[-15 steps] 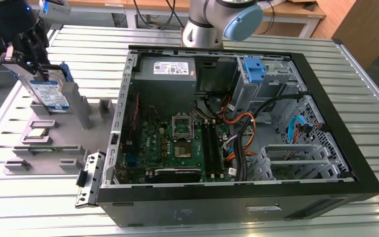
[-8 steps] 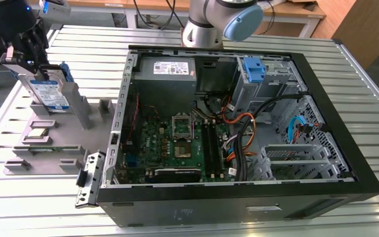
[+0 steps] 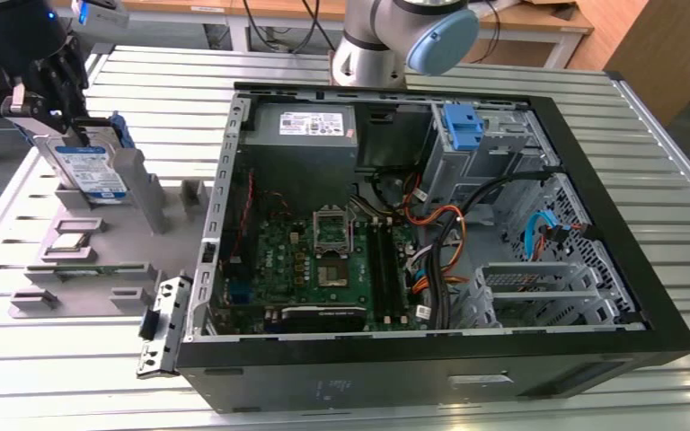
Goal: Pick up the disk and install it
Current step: 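Pick up the disk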
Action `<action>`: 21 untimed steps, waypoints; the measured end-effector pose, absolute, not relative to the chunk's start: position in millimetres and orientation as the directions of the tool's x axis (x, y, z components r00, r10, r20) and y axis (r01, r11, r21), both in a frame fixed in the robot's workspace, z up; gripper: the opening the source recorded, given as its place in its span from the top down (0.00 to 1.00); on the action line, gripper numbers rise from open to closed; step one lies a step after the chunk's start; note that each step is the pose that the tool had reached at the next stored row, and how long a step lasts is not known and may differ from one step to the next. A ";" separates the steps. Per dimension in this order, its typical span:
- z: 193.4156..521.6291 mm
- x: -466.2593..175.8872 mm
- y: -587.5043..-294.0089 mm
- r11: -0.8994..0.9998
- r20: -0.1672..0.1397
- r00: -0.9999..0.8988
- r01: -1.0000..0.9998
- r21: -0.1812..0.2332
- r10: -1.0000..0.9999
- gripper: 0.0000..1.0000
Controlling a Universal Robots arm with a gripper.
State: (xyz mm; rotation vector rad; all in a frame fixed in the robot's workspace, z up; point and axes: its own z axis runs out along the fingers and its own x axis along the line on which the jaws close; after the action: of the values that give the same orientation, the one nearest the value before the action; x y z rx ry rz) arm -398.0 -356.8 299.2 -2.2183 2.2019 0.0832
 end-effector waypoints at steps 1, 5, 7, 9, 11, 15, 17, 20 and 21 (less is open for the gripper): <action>299.2 -397.9 -356.8 -0.008 -0.048 0.007 -1.000 0.027 -0.999 0.65; 299.2 -398.0 -356.7 -0.008 -0.048 0.007 -1.000 0.027 -0.999 0.65; 299.2 -397.9 -356.6 -0.008 -0.048 0.007 -1.000 0.027 -0.999 0.65; 299.2 -398.0 -356.6 -0.008 -0.048 0.007 -1.000 0.027 -0.999 0.65; 299.1 -397.9 -356.6 0.008 -0.048 -0.010 -1.000 0.027 -0.999 0.65; 299.0 -398.0 -356.6 0.021 -0.048 -0.022 -0.999 0.027 -0.999 0.65; 299.0 -398.0 -356.6 0.021 -0.048 -0.022 -0.999 0.027 -0.999 0.65; 299.0 -398.0 -356.6 0.021 -0.048 -0.022 -0.999 0.027 -0.999 0.65; 299.0 -398.0 -356.6 0.021 -0.048 -0.022 -0.999 0.027 -0.999 0.65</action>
State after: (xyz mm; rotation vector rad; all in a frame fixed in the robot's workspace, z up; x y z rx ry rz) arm -398.0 -356.6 299.0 -2.1854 2.2334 0.0829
